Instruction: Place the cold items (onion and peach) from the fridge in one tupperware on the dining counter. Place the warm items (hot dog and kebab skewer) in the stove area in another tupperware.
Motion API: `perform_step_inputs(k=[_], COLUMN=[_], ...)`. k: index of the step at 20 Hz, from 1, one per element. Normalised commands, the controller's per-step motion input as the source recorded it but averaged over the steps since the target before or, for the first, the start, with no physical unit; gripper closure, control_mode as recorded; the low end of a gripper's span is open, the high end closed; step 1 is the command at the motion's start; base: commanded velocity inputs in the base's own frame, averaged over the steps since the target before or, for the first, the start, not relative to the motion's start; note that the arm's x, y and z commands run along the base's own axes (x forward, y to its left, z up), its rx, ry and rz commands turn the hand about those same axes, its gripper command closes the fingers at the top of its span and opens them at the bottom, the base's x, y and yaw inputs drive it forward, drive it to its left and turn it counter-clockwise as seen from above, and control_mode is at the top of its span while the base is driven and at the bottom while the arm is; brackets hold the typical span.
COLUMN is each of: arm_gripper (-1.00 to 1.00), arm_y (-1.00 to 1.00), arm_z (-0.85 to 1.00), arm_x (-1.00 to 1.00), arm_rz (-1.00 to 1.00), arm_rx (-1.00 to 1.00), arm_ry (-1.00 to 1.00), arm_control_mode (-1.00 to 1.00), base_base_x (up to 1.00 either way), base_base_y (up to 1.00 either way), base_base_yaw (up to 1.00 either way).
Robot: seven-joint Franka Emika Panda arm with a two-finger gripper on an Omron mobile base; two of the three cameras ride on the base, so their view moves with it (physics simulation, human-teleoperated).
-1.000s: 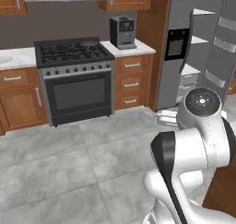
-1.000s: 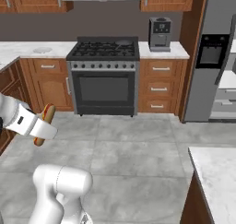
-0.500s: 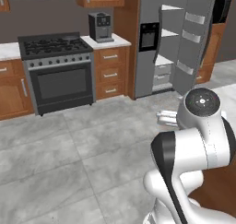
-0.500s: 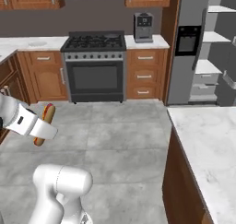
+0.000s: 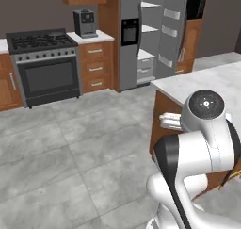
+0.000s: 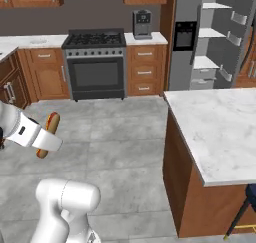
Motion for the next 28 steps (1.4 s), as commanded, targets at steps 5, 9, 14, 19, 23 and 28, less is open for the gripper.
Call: perform_step_inputs(k=[5, 9, 14, 19, 23, 28], arm_gripper=[1.00, 1.00, 1.00, 1.00, 1.00, 1.00], arm_y=[0.00, 0.00, 0.00, 0.00, 0.00, 0.00], arm_z=[0.00, 0.00, 0.00, 0.00, 0.00, 0.00], arm_x=[0.00, 0.00, 0.00, 0.00, 0.00, 0.00], arm_rz=[0.00, 0.00, 0.00, 0.00, 0.00, 0.00], arm_rx=[0.00, 0.00, 0.00, 0.00, 0.00, 0.00], arm_ry=[0.00, 0.00, 0.00, 0.00, 0.00, 0.00], arm_control_mode=[1.00, 1.00, 1.00, 1.00, 1.00, 1.00], base_base_x=[-1.00, -0.78, -0.46, -0.36, -0.09, 0.07], base_base_y=[-0.48, -0.91, -1.00, -1.00, -1.00, -1.00], base_base_yaw=[-0.04, 0.00, 0.03, 0.04, 0.01, 0.00])
